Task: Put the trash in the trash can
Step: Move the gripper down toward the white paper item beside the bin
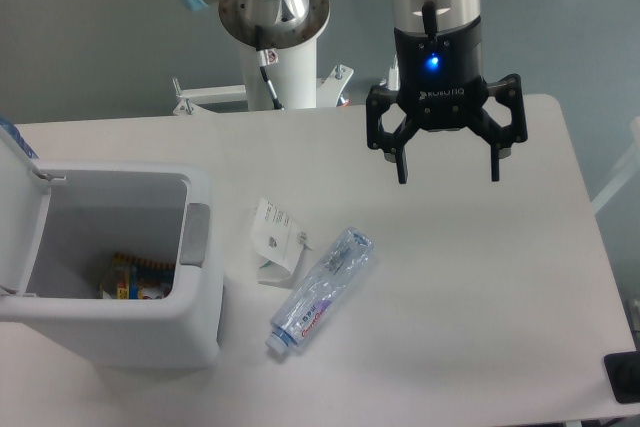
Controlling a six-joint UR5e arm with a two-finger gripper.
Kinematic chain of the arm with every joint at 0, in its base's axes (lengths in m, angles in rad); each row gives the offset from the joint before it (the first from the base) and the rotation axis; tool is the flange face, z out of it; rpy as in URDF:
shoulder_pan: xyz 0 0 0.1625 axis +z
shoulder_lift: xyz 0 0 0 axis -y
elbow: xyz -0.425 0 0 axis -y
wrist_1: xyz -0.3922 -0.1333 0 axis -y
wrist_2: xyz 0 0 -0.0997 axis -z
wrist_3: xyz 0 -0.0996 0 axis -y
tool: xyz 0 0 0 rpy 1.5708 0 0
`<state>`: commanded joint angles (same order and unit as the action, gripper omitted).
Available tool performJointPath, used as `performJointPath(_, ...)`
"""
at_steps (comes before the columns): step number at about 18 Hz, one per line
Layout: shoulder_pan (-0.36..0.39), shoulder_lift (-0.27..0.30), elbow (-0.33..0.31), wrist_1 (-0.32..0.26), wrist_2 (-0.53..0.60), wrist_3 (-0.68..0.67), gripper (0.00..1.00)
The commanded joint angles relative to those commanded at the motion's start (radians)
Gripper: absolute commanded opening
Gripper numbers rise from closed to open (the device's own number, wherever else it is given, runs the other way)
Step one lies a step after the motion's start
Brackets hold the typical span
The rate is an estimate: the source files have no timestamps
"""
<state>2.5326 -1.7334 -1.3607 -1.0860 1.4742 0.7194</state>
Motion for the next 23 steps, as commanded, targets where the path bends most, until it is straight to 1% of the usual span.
performJointPath(4,-0.002,0.002,-0.011,0.000,0.000,-0.001,1.00)
performJointPath(7,-0.006,0.021,-0.052,0.000,0.005,-0.006,1.00)
performJointPath(10,-0.006,0.054,-0.141,0.006,0.003,-0.006,1.00)
performJointPath(11,-0.008,0.064,-0.173,0.018,0.002,-0.008,1.00)
performJointPath(14,-0.011,0.097,-0.291,0.098,-0.003,-0.014,1.00)
performJointPath(15,-0.023,0.098,-0.323,0.100,-0.005,-0.017,1.00)
performJointPath(17,-0.049,0.097,-0.376,0.101,-0.005,-0.015,1.00)
performJointPath(19,-0.084,0.086,-0.411,0.100,-0.006,-0.011,1.00)
performJointPath(21,-0.113,0.065,-0.442,0.100,-0.006,-0.012,1.00)
performJointPath(23,-0.138,0.043,-0.491,0.101,-0.005,-0.008,1.00)
